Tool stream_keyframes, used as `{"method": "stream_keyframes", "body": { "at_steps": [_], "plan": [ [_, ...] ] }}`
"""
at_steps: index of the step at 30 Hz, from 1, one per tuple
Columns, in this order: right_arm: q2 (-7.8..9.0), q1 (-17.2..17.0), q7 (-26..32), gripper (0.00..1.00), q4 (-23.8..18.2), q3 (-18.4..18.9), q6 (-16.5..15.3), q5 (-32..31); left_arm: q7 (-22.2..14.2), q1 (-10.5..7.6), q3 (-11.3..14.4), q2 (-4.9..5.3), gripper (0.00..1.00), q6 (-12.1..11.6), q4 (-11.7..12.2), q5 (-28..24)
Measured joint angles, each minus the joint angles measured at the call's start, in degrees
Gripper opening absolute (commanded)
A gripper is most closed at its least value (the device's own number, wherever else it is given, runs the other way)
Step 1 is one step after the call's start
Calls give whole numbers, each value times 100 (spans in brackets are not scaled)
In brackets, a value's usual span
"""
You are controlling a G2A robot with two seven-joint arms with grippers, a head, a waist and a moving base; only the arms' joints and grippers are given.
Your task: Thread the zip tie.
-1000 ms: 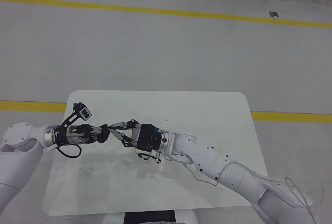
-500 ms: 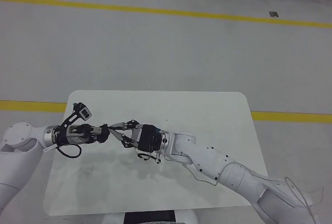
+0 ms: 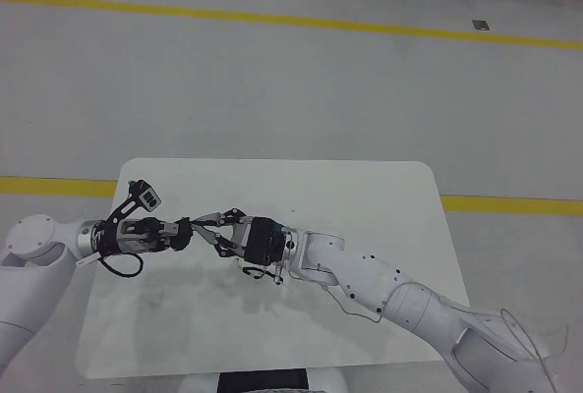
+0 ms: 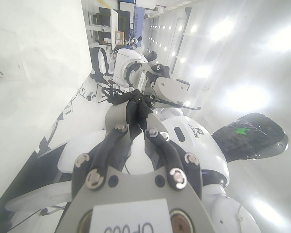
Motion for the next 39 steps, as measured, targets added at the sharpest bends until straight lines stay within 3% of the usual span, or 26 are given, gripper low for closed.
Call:
{"method": "stream_keyframes", "body": {
  "at_steps": [39],
  "plan": [
    [-138, 124, -244, 0, 367, -237, 0, 374, 0, 0, 0, 0, 0, 0, 0, 0]
  ]
}}
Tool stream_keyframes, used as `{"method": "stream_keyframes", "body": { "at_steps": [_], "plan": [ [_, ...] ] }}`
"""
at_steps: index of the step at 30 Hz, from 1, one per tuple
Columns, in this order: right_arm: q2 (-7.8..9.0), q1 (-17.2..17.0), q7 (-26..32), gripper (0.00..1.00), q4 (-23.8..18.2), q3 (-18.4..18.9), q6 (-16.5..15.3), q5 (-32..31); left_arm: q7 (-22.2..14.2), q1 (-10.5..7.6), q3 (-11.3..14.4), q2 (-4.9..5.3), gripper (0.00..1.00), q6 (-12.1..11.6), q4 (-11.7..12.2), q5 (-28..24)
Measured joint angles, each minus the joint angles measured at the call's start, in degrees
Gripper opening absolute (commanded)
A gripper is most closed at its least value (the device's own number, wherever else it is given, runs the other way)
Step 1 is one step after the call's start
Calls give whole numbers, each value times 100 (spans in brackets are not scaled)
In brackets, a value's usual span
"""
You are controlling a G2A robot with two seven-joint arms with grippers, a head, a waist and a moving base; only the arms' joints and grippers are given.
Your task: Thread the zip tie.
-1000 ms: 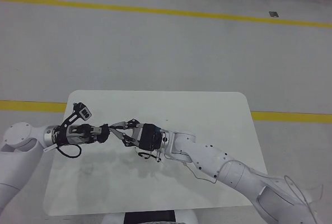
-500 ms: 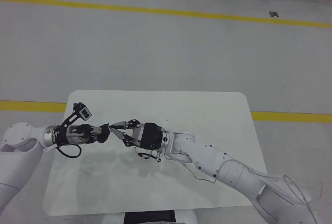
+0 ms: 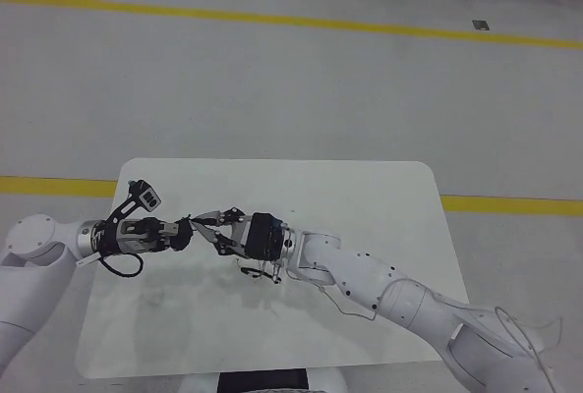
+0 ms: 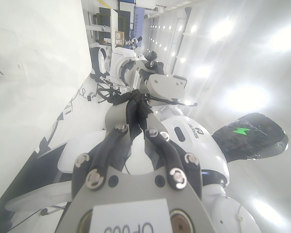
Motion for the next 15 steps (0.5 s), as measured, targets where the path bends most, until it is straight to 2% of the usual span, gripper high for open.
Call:
{"method": "stream_keyframes", "body": {
  "at_steps": [6, 15],
  "plan": [
    [-46, -96, 11, 0, 40, 124, 0, -65, 0, 0, 0, 0, 0, 0, 0, 0],
    [-116, -188, 64, 0, 72, 112, 0, -9, 0, 0, 0, 0, 0, 0, 0, 0]
  ]
}}
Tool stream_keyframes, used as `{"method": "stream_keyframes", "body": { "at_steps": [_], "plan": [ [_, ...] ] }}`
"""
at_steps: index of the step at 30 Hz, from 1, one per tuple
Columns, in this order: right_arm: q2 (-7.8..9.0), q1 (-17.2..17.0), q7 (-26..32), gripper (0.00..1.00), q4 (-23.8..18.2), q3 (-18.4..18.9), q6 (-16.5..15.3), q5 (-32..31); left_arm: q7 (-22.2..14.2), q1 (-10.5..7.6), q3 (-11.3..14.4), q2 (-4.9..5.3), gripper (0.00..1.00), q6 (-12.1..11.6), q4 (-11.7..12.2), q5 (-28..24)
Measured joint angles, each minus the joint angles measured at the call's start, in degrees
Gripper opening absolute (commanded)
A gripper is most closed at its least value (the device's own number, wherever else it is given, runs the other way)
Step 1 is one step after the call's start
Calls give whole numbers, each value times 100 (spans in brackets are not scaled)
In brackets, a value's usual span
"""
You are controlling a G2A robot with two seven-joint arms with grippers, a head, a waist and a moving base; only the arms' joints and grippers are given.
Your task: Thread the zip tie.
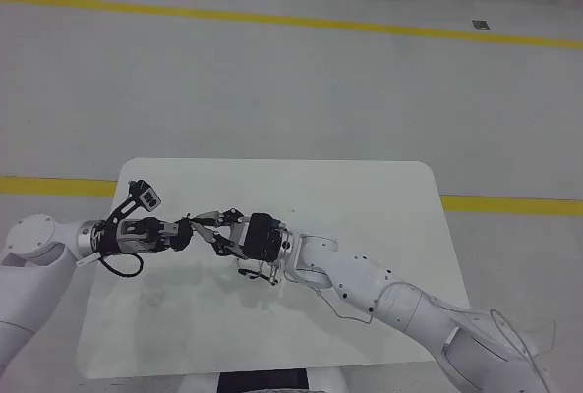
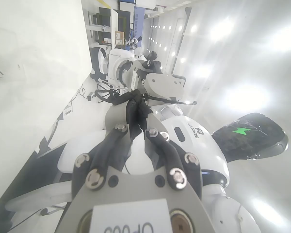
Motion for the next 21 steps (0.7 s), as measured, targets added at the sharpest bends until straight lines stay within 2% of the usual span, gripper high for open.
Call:
{"method": "stream_keyframes", "body": {
  "at_steps": [21],
  "plan": [
    [-49, -241, 61, 0, 54, 187, 0, -14, 0, 0, 0, 0, 0, 0, 0, 0]
  ]
}}
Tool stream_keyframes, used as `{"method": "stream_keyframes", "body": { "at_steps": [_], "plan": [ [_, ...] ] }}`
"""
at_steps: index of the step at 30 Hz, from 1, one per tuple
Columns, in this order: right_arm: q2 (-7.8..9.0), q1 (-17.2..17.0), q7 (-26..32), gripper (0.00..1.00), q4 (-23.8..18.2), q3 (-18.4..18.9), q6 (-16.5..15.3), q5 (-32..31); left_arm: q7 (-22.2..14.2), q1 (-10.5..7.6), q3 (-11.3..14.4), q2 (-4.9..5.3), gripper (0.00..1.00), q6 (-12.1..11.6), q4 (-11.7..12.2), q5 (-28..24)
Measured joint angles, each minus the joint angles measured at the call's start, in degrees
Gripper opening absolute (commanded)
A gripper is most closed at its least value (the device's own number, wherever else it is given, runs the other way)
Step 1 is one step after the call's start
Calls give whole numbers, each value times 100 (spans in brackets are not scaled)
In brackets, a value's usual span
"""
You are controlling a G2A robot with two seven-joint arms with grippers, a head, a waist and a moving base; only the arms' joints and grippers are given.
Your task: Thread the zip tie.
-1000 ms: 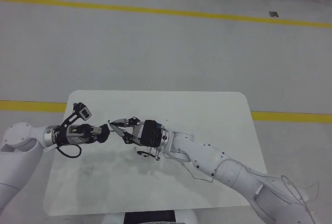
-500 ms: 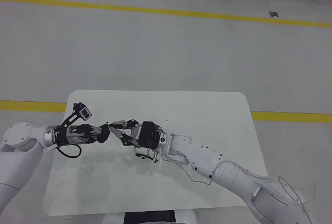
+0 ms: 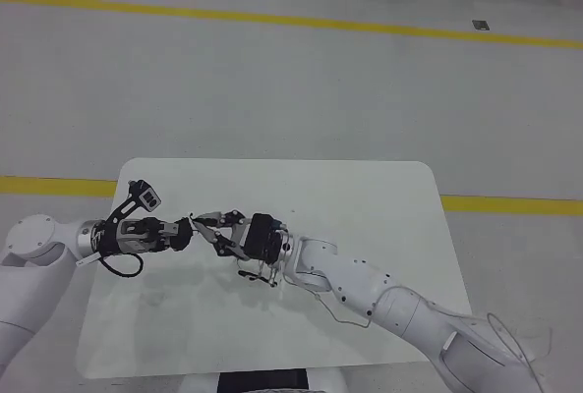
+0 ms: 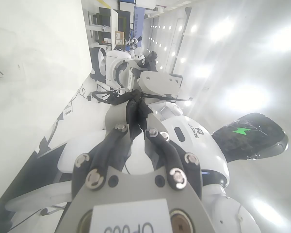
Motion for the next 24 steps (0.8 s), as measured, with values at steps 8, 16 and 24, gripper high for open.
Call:
{"method": "stream_keyframes", "body": {
  "at_steps": [8, 16, 24],
  "plan": [
    [13, -84, 5, 0, 61, 40, 0, 97, 0, 0, 0, 0, 0, 0, 0, 0],
    [14, -118, 9, 0, 77, 72, 0, 49, 0, 0, 0, 0, 0, 0, 0, 0],
    [-8, -215, 61, 0, 34, 68, 0, 23, 0, 0, 0, 0, 0, 0, 0, 0]
  ]
}}
